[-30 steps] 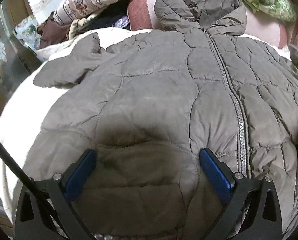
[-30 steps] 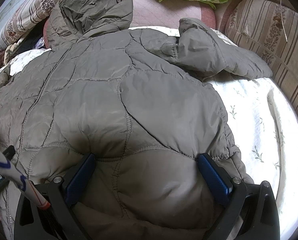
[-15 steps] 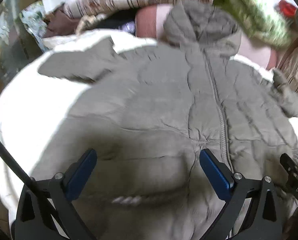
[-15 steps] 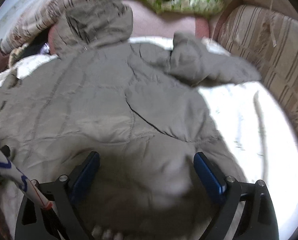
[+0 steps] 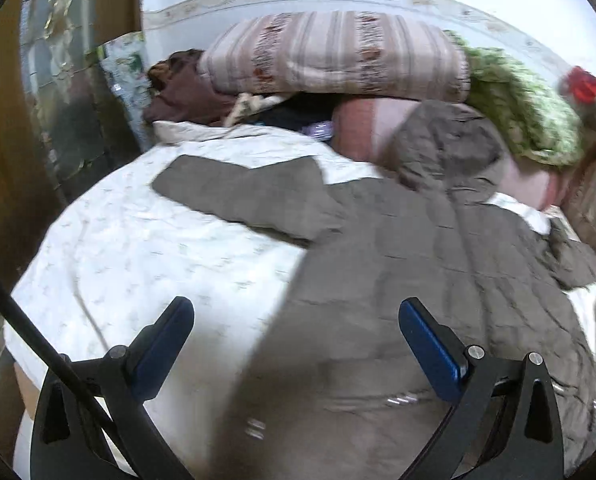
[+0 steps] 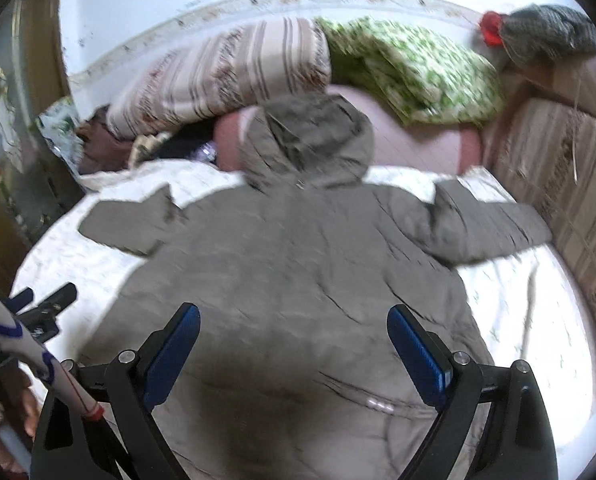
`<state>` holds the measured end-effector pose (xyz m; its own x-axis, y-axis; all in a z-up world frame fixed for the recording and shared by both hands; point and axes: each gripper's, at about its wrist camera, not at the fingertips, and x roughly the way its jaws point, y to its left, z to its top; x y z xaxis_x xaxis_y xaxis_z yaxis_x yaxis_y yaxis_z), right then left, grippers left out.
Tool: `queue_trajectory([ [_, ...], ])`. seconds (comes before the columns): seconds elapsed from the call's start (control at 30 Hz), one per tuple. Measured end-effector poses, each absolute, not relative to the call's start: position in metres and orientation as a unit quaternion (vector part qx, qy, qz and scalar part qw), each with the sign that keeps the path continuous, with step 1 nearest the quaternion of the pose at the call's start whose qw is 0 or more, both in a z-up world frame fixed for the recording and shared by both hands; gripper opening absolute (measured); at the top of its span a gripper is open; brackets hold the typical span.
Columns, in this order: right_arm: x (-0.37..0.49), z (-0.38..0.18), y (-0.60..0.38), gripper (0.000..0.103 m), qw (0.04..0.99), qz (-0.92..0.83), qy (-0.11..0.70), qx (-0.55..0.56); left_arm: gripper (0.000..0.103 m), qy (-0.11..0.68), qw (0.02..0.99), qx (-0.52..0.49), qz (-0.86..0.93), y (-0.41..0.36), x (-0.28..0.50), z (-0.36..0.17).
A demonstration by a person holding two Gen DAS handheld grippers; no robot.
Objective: Fold large clothes
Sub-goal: 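Move the left gripper over the jacket sleeve beside it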
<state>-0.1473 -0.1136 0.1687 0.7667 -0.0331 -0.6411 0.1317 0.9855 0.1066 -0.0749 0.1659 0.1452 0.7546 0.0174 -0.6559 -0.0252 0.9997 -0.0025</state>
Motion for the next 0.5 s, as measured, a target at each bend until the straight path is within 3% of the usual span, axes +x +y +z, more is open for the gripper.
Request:
queue_trajectory([
  [0.17, -0.131, 0.177, -0.100, 0.091, 0.936, -0.039, 0.339, 0.084, 0.103, 0.369, 0.929, -0.014, 0.038, 0.209, -0.037, 0.136],
  [0.5, -0.099, 0.145, -0.104, 0.091, 0.918, -0.067, 0.382, 0.077, 0.103, 0.381, 0.921, -0.012, 0.087, 0.271, 0.033, 0.111],
])
